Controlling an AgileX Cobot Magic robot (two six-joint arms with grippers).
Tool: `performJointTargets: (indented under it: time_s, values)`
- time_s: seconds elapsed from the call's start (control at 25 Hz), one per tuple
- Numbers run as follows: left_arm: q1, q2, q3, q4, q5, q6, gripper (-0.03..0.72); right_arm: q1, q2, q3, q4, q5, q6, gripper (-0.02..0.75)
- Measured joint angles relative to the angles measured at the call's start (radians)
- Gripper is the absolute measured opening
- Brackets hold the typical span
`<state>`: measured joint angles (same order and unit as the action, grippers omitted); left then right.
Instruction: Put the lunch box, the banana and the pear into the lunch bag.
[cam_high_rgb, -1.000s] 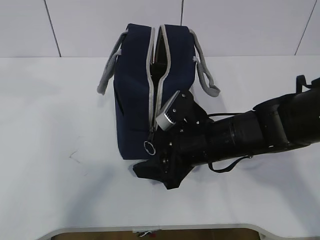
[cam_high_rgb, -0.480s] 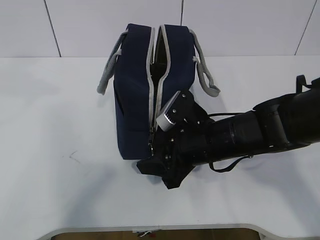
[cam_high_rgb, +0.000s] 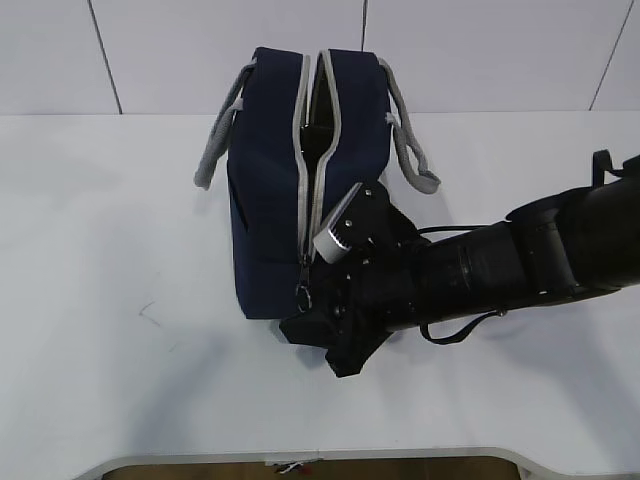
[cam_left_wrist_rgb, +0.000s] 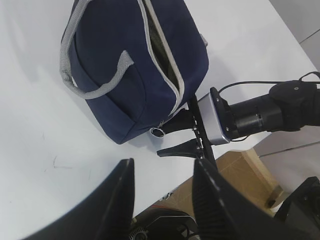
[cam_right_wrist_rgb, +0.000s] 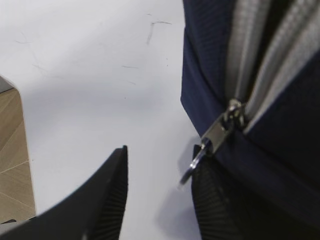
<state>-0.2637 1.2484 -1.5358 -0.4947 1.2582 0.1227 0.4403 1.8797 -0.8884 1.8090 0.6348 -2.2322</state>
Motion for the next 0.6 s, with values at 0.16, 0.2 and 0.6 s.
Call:
performJointTargets:
  time_s: [0.16, 0.2, 0.6]
  values:
    - [0.000, 0.000, 0.000, 0.000, 0.000, 0.000, 0.295, 0.000, 0.000, 0.000, 0.000, 0.000, 0.000, 0.266]
    - [0.000, 0.000, 0.000, 0.000, 0.000, 0.000, 0.295, 0.000, 0.000, 0.000, 0.000, 0.000, 0.000, 0.256]
    - [0.000, 0.000, 0.000, 0.000, 0.000, 0.000, 0.293, 0.000, 0.000, 0.000, 0.000, -0.040, 0.024, 0.241]
